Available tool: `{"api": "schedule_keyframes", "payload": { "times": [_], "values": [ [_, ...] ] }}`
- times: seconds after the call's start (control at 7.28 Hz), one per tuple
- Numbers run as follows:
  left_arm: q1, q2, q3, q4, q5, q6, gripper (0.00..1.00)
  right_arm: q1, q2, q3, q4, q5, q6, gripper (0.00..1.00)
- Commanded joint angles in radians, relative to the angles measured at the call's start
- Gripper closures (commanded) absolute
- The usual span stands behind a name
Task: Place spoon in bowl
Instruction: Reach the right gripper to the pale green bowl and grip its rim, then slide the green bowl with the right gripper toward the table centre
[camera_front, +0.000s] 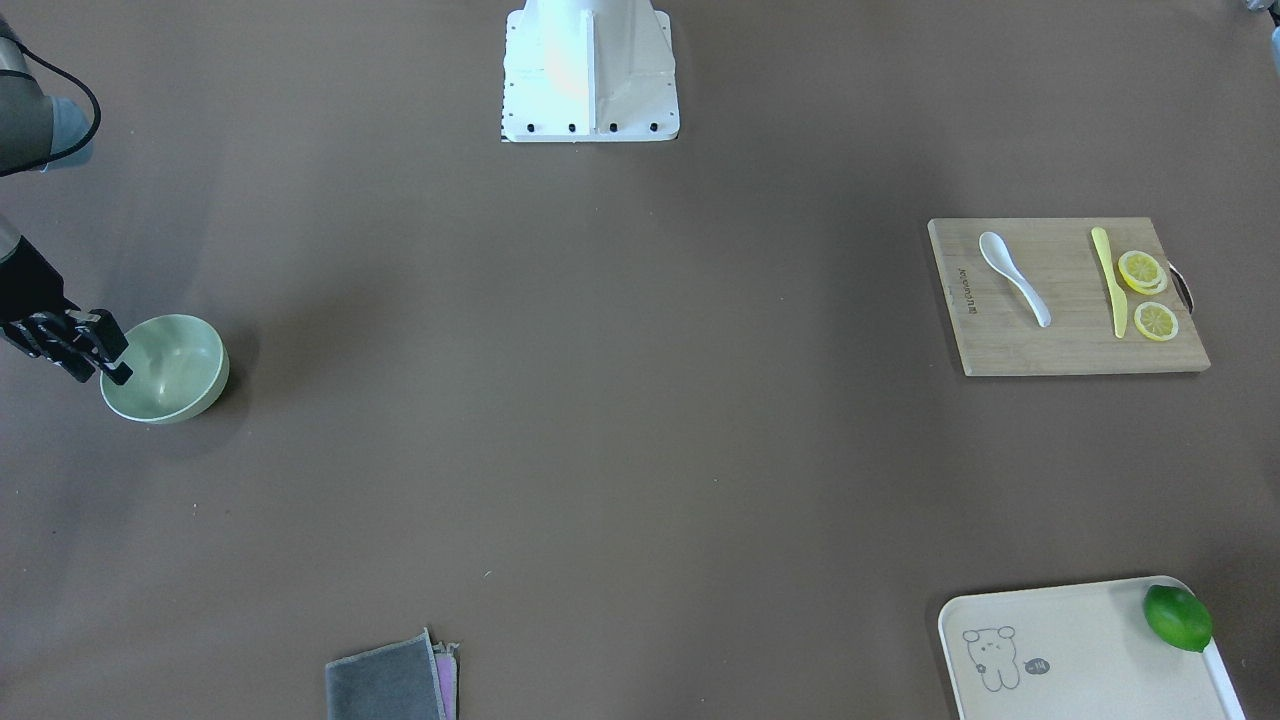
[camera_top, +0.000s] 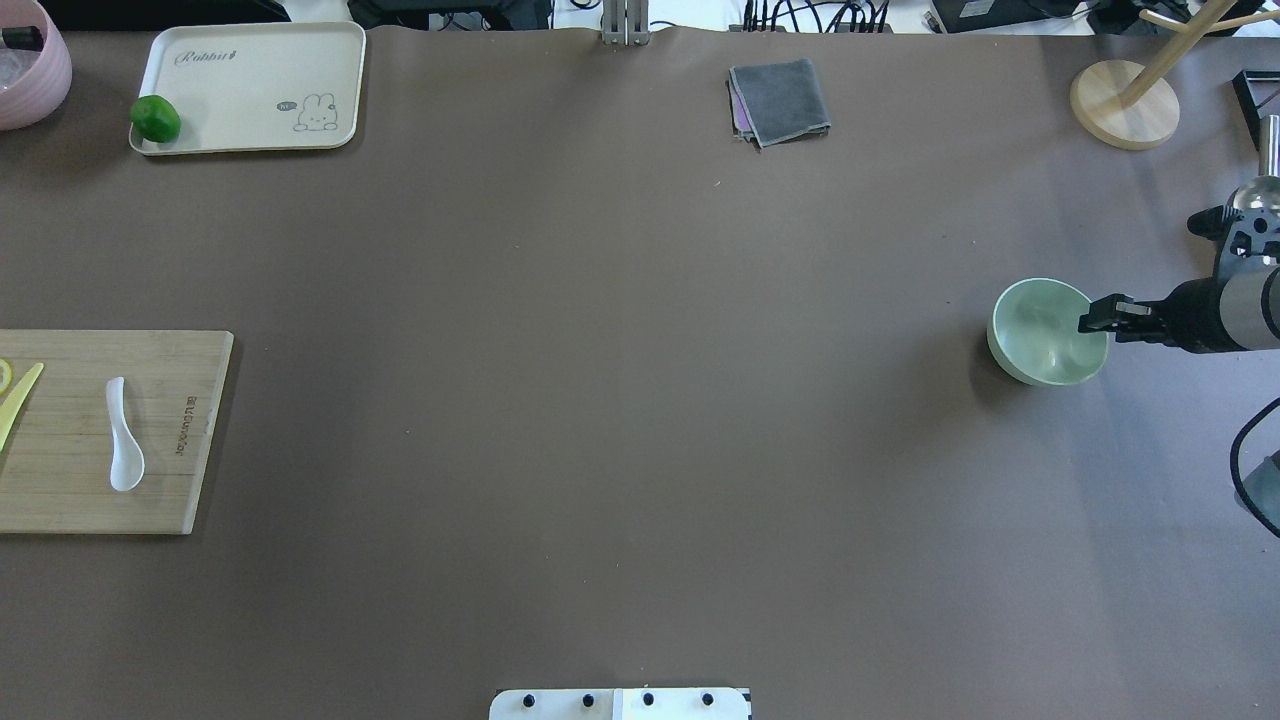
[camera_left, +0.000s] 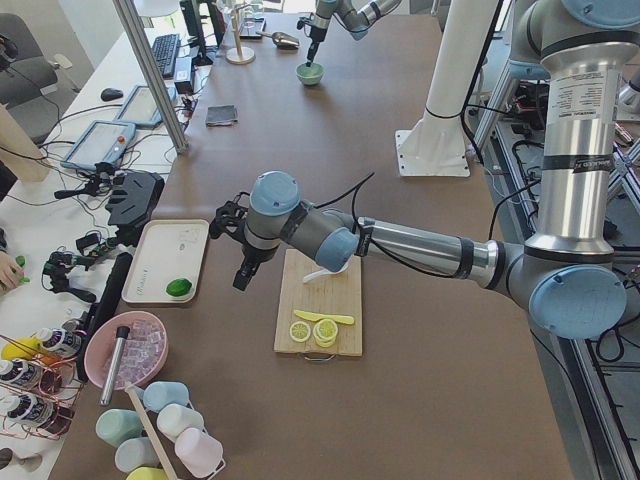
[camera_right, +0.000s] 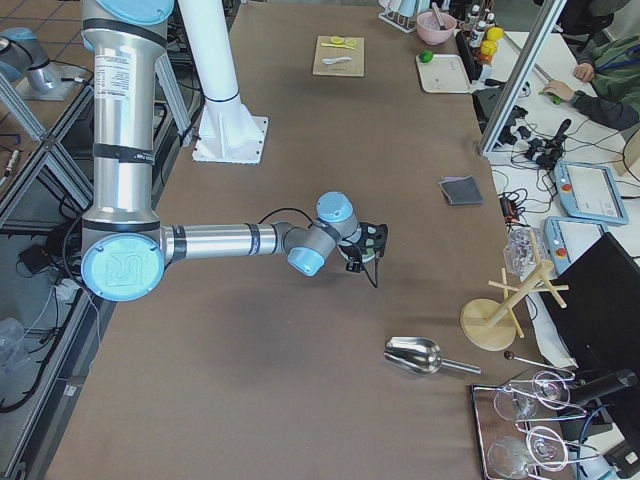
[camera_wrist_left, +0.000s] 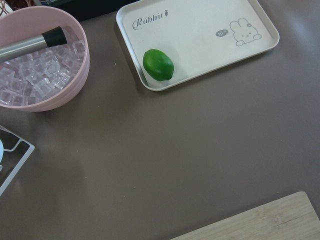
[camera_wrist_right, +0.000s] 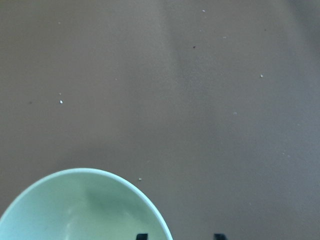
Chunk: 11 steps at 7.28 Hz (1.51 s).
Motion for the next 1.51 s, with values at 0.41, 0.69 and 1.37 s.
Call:
{"api": "schedule_keyframes", "payload": {
  "times": [0.41,0.69,1.37],
  "values": [
    [0.000,-0.001,0.002,0.000,0.000,-0.002,0.02,-0.030,0.082,0.095,-0.137,0.002,0.003,1.00],
    [0.014,-0.001,0.000,0.000,0.000,-0.012,0.02,-0.118,0.276,0.263,-0.537,-0.047,0.145,1.00],
    [0.071,-0.001,0.002,-0.072,0.002,-0.130,0.02,-0.518,0.847,-0.020,-0.865,-0.420,0.595,1.00]
  ]
}}
